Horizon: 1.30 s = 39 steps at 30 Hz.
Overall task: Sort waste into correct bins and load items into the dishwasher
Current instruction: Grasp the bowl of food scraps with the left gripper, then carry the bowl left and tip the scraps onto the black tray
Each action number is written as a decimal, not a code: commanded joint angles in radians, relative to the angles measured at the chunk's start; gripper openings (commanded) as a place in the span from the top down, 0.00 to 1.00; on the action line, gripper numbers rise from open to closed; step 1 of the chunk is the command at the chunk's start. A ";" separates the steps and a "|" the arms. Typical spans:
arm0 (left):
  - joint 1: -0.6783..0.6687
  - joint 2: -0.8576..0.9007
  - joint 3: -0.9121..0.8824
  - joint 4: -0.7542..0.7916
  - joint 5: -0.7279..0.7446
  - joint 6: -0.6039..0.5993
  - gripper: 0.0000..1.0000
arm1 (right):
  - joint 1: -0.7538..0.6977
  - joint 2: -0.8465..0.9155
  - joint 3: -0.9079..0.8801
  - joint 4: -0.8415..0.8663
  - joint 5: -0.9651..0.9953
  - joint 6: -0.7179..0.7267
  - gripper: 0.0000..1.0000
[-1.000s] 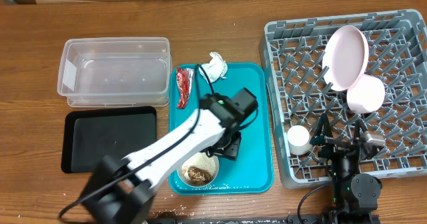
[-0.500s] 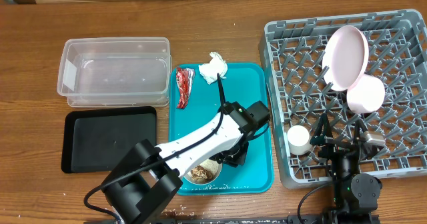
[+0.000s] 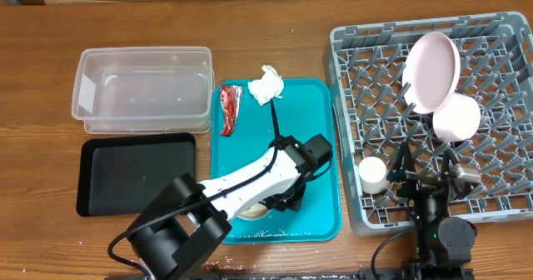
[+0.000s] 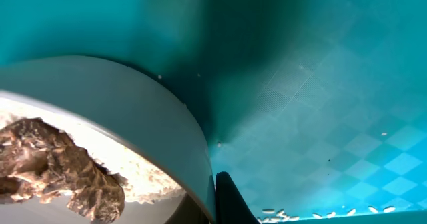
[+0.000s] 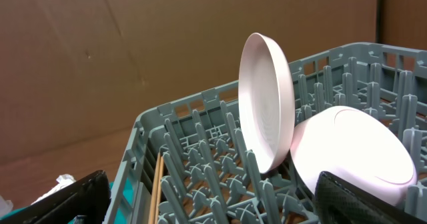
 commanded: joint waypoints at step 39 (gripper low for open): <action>1.421 -0.449 -0.339 0.020 1.184 0.974 0.96 | -0.005 -0.011 -0.011 0.004 0.003 0.003 0.00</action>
